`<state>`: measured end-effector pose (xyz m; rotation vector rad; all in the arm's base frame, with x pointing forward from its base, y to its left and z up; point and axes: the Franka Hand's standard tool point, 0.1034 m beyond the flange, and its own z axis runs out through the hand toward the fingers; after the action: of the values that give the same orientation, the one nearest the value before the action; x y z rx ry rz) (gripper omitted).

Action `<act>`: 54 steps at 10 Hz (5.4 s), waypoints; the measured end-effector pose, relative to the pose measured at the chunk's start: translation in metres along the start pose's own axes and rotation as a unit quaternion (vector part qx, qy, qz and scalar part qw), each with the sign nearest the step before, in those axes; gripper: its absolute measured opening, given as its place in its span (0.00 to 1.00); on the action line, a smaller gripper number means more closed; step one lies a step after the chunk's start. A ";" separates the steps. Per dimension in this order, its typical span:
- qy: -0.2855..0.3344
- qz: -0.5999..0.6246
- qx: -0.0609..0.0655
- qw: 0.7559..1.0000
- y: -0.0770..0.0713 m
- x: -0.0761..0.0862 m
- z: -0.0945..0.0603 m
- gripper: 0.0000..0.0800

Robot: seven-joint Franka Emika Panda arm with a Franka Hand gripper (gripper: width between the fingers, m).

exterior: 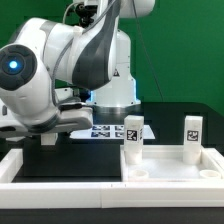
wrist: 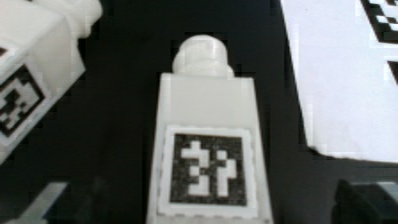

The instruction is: Assemble square table

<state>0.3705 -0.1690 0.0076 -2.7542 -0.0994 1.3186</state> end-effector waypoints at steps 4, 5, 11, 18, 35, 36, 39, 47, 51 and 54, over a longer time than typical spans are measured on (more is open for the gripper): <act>0.000 0.000 0.000 1.000 0.000 0.000 0.000 0.36; 0.000 0.000 0.000 1.000 0.000 0.000 0.000 0.36; -0.012 -0.019 0.008 1.000 -0.028 -0.028 -0.078 0.36; 0.204 -0.031 -0.038 0.978 -0.085 -0.019 -0.151 0.36; 0.714 0.024 -0.089 0.694 -0.187 0.019 -0.264 0.36; 0.690 0.017 -0.080 0.719 -0.200 0.031 -0.247 0.36; 0.683 0.028 -0.021 0.729 -0.275 0.074 -0.241 0.36; 0.691 0.022 -0.060 0.720 -0.260 0.094 -0.238 0.36; 0.684 0.022 -0.049 0.728 -0.263 0.103 -0.237 0.36; 0.685 0.015 -0.041 0.727 -0.286 0.106 -0.237 0.36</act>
Offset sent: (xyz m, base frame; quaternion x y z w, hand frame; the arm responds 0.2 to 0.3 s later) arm 0.0000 0.0000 0.0000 0.0000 0.0000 0.0000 1.0000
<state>0.6158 0.1137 0.1042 -2.9728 0.0049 -0.9497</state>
